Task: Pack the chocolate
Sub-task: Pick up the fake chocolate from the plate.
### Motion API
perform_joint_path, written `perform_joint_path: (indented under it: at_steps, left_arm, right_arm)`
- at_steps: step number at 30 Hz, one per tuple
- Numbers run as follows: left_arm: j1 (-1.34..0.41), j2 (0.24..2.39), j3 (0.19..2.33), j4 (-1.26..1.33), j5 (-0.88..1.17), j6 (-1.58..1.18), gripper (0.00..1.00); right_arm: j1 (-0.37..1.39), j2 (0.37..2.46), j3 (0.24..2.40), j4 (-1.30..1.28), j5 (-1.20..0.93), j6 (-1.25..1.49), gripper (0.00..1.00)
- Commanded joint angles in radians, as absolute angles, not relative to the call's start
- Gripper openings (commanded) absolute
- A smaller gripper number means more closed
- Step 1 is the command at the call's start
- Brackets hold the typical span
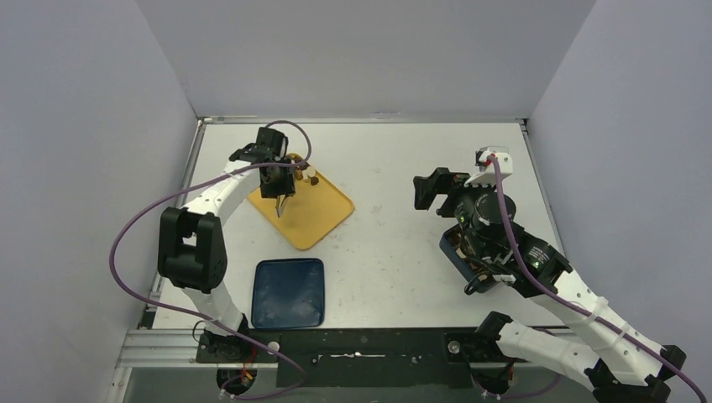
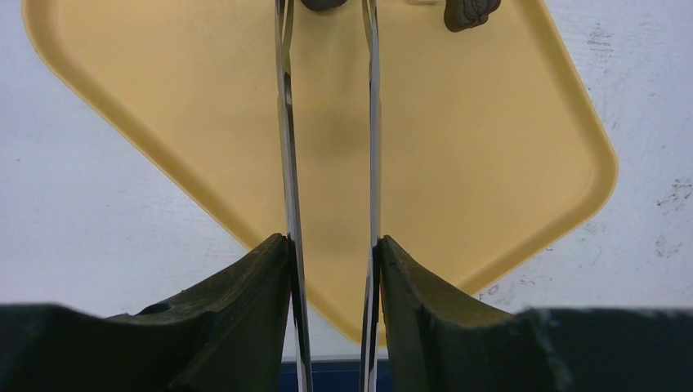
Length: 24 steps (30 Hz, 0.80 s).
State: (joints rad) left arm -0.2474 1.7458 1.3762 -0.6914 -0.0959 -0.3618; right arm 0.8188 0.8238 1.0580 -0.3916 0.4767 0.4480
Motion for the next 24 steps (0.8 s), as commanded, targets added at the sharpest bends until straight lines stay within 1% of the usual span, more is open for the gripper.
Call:
perform_joint_path:
  at_steps: [1,9,19,24]
  left_arm:
    - [-0.231,1.754,1.428,-0.643,-0.069,-0.360,0.38]
    - [-0.234,1.710,1.438,-0.664,-0.064,-0.392,0.27]
    - [-0.259,1.572,1.399,-0.640,-0.029,-0.409,0.25]
    - [-0.350,1.530,1.409,-0.612,0.000,-0.402,0.24]
  right_arm:
    - [0.817,0.822,1.073,-0.337,0.468,0.432,1.00]
    - [0.817,0.856,1.102,-0.345,0.443,0.420,1.00]
    - [0.816,0.870,1.113,-0.335,0.452,0.424,1.00]
    - [0.817,0.870,1.143,-0.337,0.483,0.419,1.00]
